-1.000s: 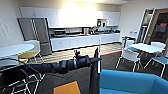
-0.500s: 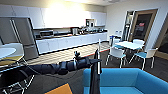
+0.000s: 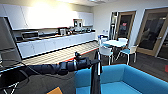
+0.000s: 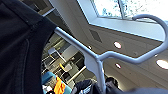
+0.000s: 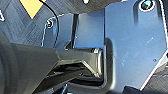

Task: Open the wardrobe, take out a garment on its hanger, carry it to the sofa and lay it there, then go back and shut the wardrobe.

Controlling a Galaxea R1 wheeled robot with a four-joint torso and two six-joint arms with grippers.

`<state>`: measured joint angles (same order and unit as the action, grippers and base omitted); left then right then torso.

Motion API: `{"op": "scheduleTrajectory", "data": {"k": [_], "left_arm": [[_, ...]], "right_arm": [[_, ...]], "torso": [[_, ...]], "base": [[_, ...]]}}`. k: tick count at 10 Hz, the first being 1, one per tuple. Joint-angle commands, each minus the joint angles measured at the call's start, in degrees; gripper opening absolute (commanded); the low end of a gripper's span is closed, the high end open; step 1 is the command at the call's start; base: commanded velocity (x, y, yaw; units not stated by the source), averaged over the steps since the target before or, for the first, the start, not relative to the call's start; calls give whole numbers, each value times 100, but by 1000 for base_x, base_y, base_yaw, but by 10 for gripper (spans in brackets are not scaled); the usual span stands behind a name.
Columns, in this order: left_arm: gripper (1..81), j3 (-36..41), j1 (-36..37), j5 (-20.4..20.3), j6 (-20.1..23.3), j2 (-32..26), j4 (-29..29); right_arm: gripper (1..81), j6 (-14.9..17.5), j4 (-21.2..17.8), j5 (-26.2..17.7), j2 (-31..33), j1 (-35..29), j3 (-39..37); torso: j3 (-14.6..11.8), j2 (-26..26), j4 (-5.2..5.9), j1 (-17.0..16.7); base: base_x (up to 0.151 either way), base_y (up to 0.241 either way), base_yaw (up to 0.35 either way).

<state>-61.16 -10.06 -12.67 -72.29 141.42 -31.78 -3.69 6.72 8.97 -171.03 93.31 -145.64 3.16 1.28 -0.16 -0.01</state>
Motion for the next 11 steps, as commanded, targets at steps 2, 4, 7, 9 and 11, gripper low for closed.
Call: {"op": "scheduleTrajectory", "data": {"k": [2, 4, 7, 9, 11], "left_arm": [[10, 139, 966, -210, 66, -26, -109], [10, 130, 939, -210, 66, -26, -109], [10, 130, 913, -131, 66, -17, -118], [10, 130, 913, -122, 66, -26, -109], [10, 130, 904, -122, 66, -52, -109]], "right_arm": [[811, 18, 93, -291, -39, -167, 37], [811, 18, 102, -291, -39, -167, 37], [811, 18, 102, -291, -39, -175, -7], [811, 18, 102, -291, -56, -185, -7], [811, 18, 102, -291, -65, -194, -7]], "torso": [[0, 0, 0, 1], [0, 0, 0, 1], [0, 0, 0, 1], [0, 0, 0, 1], [0, 0, 0, 1]], "base": [[0, 0, -336], [0, 0, -335], [0, 0, -335], [0, 0, -336], [0, 0, -336]]}}
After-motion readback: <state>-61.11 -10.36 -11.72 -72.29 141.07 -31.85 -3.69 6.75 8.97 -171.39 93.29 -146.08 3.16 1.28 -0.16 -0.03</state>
